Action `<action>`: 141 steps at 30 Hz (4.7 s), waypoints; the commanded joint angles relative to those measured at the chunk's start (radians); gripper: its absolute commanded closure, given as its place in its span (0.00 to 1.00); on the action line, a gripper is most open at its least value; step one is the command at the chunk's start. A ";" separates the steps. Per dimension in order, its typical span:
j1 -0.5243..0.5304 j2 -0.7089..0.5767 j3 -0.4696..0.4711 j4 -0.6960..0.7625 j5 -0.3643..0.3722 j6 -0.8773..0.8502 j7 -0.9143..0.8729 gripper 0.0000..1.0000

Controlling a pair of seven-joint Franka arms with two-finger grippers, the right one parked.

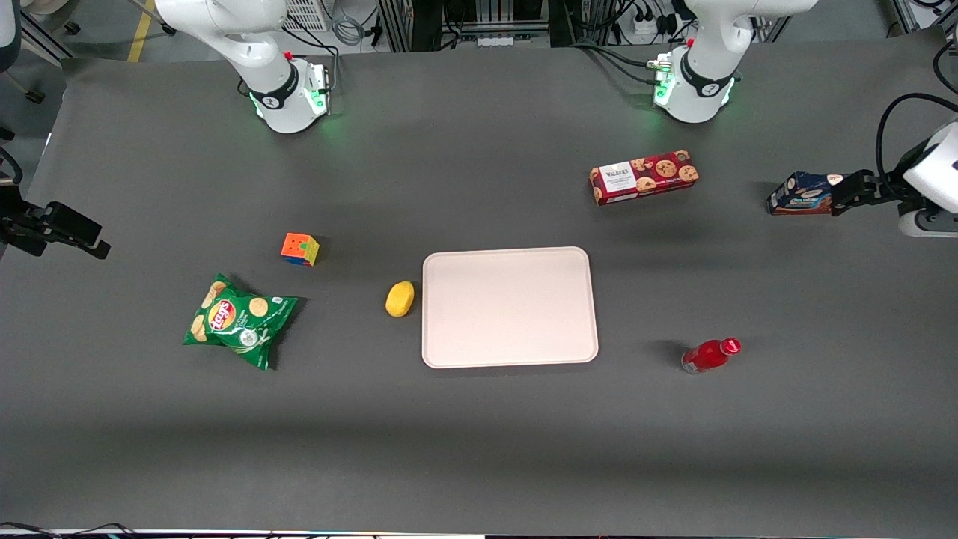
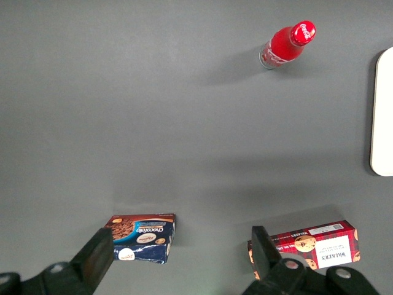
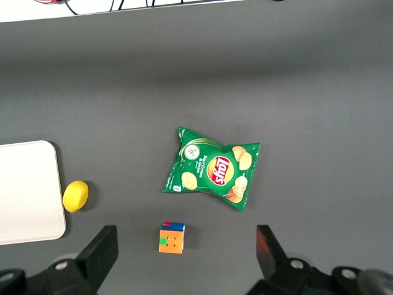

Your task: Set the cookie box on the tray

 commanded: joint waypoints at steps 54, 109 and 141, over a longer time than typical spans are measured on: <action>0.031 0.041 0.013 0.018 0.009 -0.029 -0.089 0.00; 0.396 -0.295 0.247 -0.855 0.106 0.692 -0.795 0.00; 0.473 -0.065 0.247 -0.993 0.104 1.125 -0.768 0.00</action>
